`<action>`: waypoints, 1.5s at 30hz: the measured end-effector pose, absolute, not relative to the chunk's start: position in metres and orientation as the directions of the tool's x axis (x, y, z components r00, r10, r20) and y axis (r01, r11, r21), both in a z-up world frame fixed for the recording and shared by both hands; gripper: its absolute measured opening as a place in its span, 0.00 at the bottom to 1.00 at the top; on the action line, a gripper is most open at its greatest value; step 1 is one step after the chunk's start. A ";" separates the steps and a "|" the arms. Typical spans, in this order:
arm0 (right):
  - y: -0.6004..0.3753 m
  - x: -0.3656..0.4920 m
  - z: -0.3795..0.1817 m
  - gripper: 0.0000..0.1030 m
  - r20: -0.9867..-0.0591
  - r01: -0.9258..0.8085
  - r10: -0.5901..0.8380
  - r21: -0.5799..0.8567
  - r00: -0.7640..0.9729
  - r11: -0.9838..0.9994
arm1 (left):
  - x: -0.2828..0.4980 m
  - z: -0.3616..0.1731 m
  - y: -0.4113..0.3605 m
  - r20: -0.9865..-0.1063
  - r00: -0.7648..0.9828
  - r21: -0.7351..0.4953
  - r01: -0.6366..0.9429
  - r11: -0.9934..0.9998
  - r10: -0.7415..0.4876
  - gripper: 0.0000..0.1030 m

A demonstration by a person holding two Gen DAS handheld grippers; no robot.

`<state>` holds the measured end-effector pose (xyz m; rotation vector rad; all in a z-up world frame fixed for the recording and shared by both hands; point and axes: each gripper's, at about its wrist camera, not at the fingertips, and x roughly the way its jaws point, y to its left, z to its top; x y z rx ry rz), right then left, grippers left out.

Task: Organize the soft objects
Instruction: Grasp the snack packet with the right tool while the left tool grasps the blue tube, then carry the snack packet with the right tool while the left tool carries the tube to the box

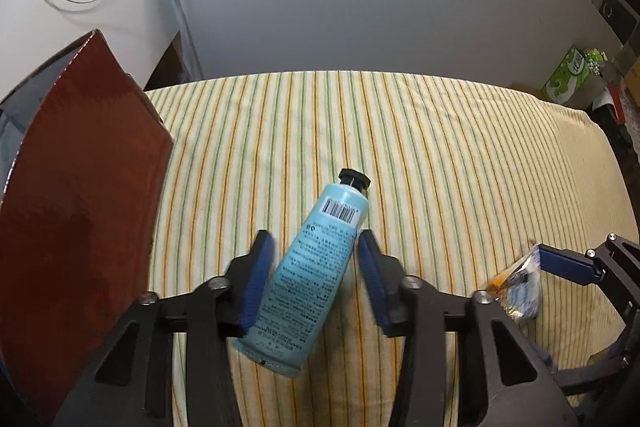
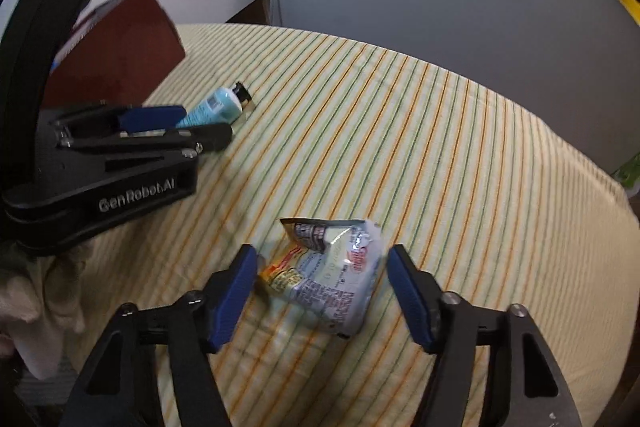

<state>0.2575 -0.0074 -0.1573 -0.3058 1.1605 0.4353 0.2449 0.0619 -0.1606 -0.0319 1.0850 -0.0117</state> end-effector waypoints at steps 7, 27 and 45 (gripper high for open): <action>-0.017 0.257 -0.155 0.34 -0.929 -0.496 0.172 -0.014 0.327 0.868 | 0.231 -0.162 0.063 -0.879 0.476 -0.047 -0.005 0.999 -0.040 0.31; -0.081 0.242 -0.132 0.15 -0.884 -0.425 0.327 0.168 0.334 0.889 | 0.204 -0.139 0.049 -0.851 0.508 -0.136 0.036 0.990 -0.136 0.27; -0.064 0.242 -0.049 0.15 -0.789 -0.493 0.448 0.217 0.419 0.843 | 0.155 -0.048 0.085 -0.766 0.627 -0.141 0.052 0.989 -0.142 0.27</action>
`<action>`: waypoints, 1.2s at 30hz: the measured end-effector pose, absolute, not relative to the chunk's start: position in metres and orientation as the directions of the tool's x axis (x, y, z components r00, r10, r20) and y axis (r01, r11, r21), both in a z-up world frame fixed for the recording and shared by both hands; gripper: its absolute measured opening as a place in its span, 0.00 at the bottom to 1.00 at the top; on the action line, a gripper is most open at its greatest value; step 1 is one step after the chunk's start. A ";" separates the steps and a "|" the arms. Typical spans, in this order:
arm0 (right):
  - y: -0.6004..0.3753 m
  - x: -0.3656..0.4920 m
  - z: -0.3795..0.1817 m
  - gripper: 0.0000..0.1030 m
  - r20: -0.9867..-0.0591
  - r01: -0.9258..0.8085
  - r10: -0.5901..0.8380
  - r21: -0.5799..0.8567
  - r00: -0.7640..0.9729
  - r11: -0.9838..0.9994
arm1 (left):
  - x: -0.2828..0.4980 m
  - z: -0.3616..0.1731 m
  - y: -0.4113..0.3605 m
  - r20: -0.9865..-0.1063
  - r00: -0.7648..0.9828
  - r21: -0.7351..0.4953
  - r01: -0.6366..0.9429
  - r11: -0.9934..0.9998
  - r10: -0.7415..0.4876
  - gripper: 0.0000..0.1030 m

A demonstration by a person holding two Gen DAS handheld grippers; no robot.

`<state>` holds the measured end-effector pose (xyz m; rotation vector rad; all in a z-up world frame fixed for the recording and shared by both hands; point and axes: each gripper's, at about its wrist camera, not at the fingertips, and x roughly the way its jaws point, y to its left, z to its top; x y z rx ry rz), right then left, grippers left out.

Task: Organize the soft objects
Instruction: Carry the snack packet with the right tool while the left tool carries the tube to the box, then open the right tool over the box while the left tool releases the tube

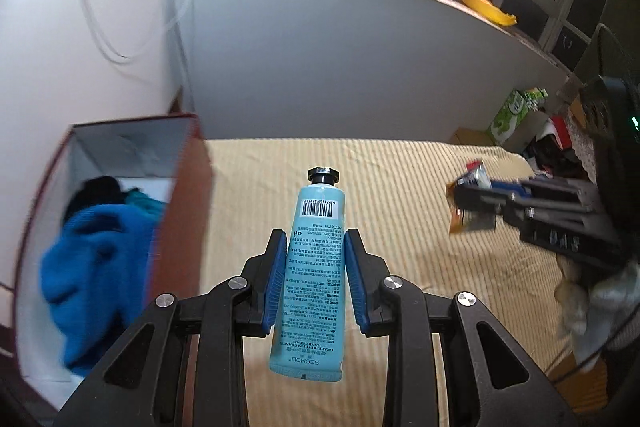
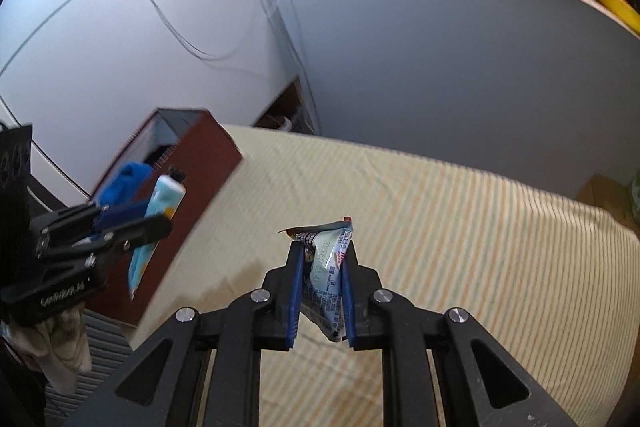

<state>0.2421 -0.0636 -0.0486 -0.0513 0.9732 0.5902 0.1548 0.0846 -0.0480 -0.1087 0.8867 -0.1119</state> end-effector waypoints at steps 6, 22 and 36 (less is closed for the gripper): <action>-0.017 0.247 -0.021 0.15 -0.759 -0.560 0.495 0.211 0.422 0.801 | 0.123 -0.026 0.139 -0.753 0.653 -0.125 -0.021 0.992 -0.081 0.27; 0.121 0.256 -0.011 0.15 -0.748 -0.698 0.572 0.209 0.337 0.685 | 0.062 -0.022 0.229 -0.756 0.647 -0.050 -0.206 0.977 0.098 0.27; 0.181 0.274 -0.034 0.15 -0.781 -0.721 0.553 0.202 0.290 0.663 | 0.065 -0.045 0.251 -0.775 0.614 -0.017 -0.257 0.966 0.150 0.27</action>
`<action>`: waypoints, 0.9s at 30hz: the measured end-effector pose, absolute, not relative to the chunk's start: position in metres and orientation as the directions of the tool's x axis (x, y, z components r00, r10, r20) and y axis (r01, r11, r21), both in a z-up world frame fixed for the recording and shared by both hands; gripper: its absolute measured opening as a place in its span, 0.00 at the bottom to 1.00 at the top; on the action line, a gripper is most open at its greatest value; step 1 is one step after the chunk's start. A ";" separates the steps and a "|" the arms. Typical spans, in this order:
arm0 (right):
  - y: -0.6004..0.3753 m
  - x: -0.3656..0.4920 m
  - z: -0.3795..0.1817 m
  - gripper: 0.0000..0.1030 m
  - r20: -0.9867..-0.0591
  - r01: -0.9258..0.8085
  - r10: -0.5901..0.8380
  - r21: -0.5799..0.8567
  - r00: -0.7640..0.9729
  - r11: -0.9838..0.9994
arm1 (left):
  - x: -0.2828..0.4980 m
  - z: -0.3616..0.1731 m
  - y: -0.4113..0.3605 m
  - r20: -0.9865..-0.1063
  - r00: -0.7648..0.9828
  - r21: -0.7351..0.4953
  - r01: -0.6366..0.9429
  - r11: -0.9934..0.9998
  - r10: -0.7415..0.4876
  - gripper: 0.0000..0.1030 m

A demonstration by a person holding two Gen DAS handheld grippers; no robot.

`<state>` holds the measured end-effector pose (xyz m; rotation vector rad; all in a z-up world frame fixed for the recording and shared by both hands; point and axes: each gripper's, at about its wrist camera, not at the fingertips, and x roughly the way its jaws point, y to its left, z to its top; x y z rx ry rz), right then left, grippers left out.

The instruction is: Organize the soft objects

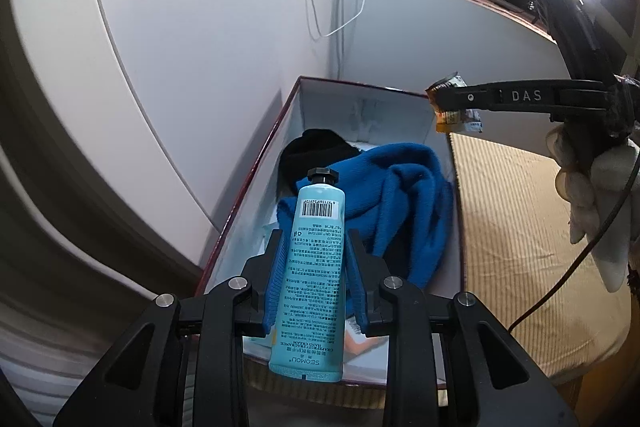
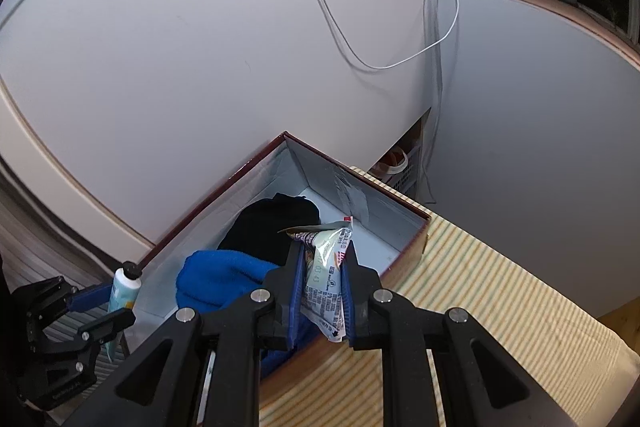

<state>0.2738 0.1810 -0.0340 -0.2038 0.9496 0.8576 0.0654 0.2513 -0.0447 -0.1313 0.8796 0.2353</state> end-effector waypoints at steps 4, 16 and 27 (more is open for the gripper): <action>0.189 0.281 -0.042 0.15 -0.790 -0.715 0.541 0.198 0.288 0.670 | 0.070 -0.048 0.256 -0.776 0.609 -0.008 -0.271 0.963 0.165 0.27; 0.193 0.286 -0.042 0.43 -0.788 -0.721 0.537 0.182 0.300 0.669 | 0.073 -0.046 0.259 -0.765 0.616 0.005 -0.289 0.957 0.190 0.40; 0.178 0.275 -0.032 0.46 -0.773 -0.719 0.560 0.205 0.297 0.665 | 0.066 -0.044 0.246 -0.761 0.625 -0.002 -0.274 0.962 0.176 0.46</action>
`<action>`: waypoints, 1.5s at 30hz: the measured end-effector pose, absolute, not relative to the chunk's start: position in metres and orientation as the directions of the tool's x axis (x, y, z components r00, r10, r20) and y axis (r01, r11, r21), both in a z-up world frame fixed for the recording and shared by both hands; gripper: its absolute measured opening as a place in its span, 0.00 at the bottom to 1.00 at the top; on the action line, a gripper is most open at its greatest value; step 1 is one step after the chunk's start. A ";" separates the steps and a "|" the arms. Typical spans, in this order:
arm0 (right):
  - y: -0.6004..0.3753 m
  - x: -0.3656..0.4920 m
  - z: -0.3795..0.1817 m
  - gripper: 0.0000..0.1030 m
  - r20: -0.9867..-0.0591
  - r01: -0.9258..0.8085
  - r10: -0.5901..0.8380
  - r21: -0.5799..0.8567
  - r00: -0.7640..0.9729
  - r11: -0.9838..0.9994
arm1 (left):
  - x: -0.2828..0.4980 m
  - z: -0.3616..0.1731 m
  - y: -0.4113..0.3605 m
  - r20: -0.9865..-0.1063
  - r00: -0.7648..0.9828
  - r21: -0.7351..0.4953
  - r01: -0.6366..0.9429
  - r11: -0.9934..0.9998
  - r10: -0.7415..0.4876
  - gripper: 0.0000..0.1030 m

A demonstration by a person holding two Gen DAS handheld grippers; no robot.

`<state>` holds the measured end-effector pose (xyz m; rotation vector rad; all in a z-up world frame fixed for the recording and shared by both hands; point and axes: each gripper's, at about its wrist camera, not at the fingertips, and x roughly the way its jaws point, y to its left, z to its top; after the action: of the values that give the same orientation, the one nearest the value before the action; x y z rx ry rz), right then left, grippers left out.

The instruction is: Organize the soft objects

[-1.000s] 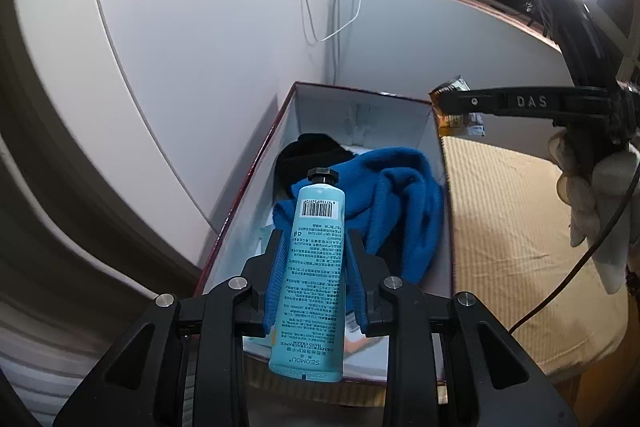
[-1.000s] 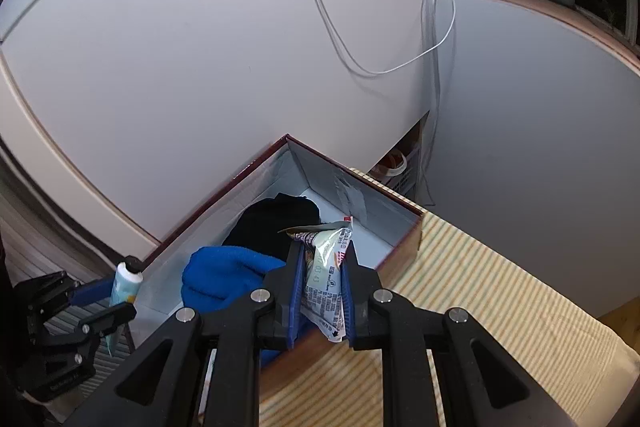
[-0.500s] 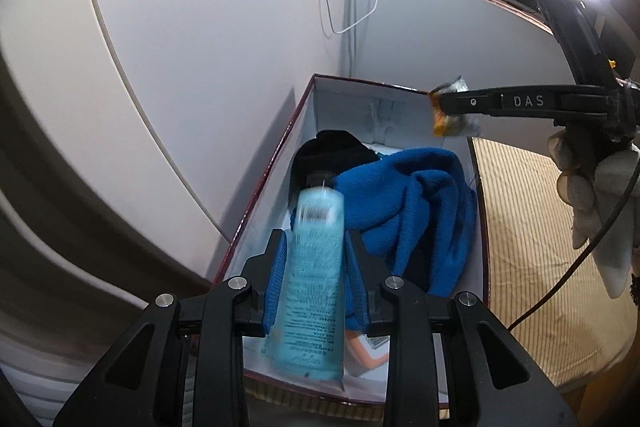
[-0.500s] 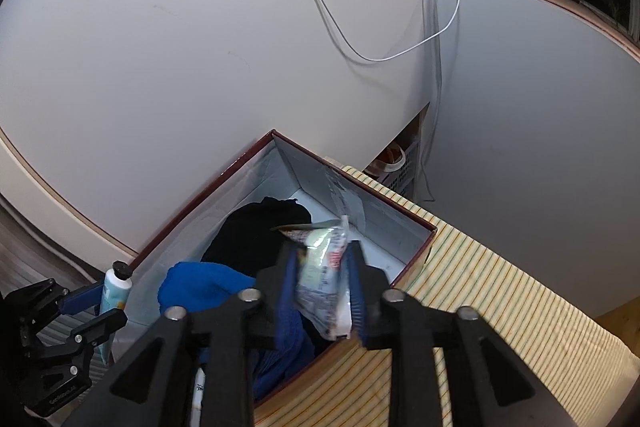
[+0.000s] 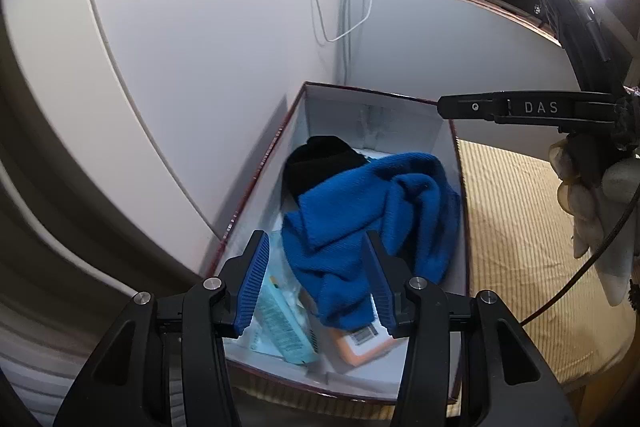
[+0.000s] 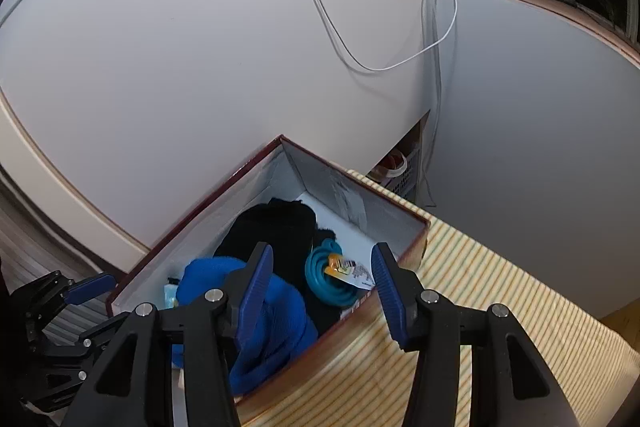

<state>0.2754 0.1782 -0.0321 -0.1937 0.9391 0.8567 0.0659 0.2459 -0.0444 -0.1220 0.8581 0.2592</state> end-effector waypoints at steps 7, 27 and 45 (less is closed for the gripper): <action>0.157 0.255 -0.031 0.50 -0.773 -0.723 0.558 0.196 0.302 0.663 | 0.059 -0.042 0.225 -0.753 0.639 -0.009 -0.245 0.970 0.154 0.46; 0.063 0.172 -0.012 0.70 -0.717 -0.711 0.577 0.162 0.391 0.684 | 0.005 -0.023 0.176 -0.668 0.733 -0.062 -0.230 0.971 0.131 0.64; 0.023 0.054 -0.004 0.78 -0.627 -0.714 0.589 0.074 0.510 0.696 | -0.080 -0.013 0.134 -0.518 0.814 -0.034 -0.327 0.944 0.263 0.77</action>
<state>0.0538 0.0233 -0.0044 -0.2040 0.6719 0.7910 -0.0801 0.1344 -0.0132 -0.1242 0.5341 0.3161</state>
